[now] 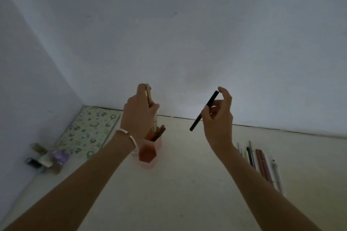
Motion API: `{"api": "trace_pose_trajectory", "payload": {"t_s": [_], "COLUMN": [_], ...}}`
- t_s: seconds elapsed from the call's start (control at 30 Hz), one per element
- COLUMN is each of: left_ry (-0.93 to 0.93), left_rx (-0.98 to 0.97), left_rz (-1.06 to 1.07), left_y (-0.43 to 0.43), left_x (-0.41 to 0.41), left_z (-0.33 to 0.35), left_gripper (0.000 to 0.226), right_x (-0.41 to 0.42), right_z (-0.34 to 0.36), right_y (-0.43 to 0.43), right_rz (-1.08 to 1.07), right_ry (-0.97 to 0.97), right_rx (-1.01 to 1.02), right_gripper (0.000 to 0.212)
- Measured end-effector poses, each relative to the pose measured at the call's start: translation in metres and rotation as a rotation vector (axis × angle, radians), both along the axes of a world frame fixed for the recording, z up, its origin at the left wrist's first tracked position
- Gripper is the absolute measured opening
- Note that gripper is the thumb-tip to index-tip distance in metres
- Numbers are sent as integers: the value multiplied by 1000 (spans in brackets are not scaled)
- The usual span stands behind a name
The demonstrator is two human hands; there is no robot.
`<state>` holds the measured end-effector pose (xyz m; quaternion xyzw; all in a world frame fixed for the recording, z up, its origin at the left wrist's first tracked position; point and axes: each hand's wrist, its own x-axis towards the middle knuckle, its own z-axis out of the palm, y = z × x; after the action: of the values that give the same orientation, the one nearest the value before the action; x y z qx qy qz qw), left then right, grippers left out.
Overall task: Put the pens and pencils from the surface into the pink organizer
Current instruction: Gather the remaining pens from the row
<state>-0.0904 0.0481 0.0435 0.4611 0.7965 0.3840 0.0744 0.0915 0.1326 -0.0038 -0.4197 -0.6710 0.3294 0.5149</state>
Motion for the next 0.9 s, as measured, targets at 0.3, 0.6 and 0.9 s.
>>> {"api": "trace_pose_trajectory", "payload": {"t_s": [0.3, 0.6, 0.9], "left_ry": [161, 142, 140], "left_rx": [-310, 15, 128], "left_rz": [-66, 37, -47], "left_y": [-4, -21, 6], "left_x": [-25, -44, 29], "left_z": [-38, -3, 7], "left_gripper": [30, 43, 21], "right_x": [-37, -73, -35], "right_z": [-4, -30, -38], "right_y": [-33, -50, -27], "right_rz": [69, 132, -35], "right_ry": [72, -261, -334], "right_rx": [17, 4, 187], "right_gripper": [50, 47, 33]}}
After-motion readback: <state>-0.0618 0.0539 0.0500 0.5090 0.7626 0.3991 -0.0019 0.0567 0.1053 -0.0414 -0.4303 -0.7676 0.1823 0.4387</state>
